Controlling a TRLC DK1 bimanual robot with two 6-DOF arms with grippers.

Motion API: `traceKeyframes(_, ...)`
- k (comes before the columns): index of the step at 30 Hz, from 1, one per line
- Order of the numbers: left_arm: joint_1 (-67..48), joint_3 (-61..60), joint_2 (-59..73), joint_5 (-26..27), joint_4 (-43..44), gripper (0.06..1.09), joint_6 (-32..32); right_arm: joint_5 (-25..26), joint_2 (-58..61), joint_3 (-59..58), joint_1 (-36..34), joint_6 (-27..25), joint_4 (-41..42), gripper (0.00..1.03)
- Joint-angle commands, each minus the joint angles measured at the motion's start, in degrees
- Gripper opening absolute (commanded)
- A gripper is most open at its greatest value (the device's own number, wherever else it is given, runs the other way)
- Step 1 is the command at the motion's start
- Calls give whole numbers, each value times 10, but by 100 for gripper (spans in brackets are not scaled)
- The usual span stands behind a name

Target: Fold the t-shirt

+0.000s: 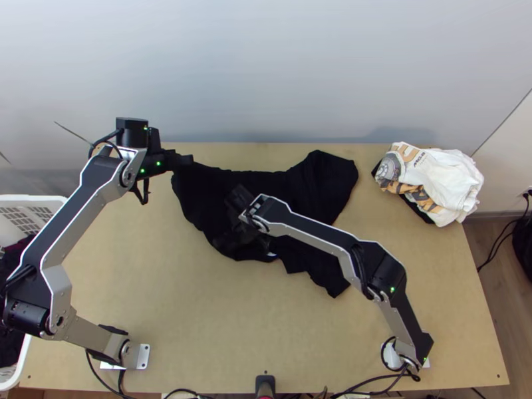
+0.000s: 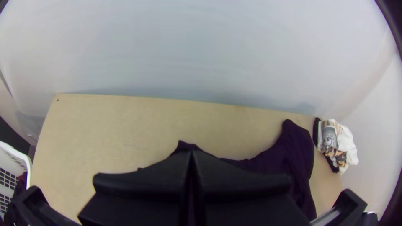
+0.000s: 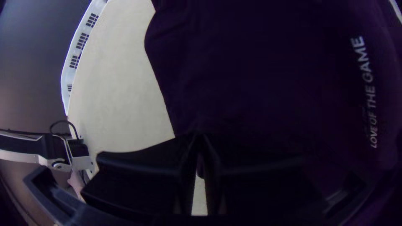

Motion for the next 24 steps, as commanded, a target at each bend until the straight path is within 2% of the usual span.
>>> traceKeyframes(1, 11, 0, -18, 1, 0, 9, -4, 19, -39, 7, -31, -4, 1, 3)
traceKeyframes(7, 20, 8, -44, 0, 0, 9, -8, 18, -115, 30, -109, -9, -3, 3)
traceKeyframes(14, 45, 56, -58, -5, -9, 9, -27, 20, -171, 130, -197, -25, -88, 3)
traceKeyframes(20, 58, 118, -79, -30, -23, 9, -35, 54, -231, 178, -220, -16, -123, 3)
traceKeyframes(24, 67, 182, -91, -54, -41, 9, -35, 95, -265, 217, -239, -14, -137, 3)
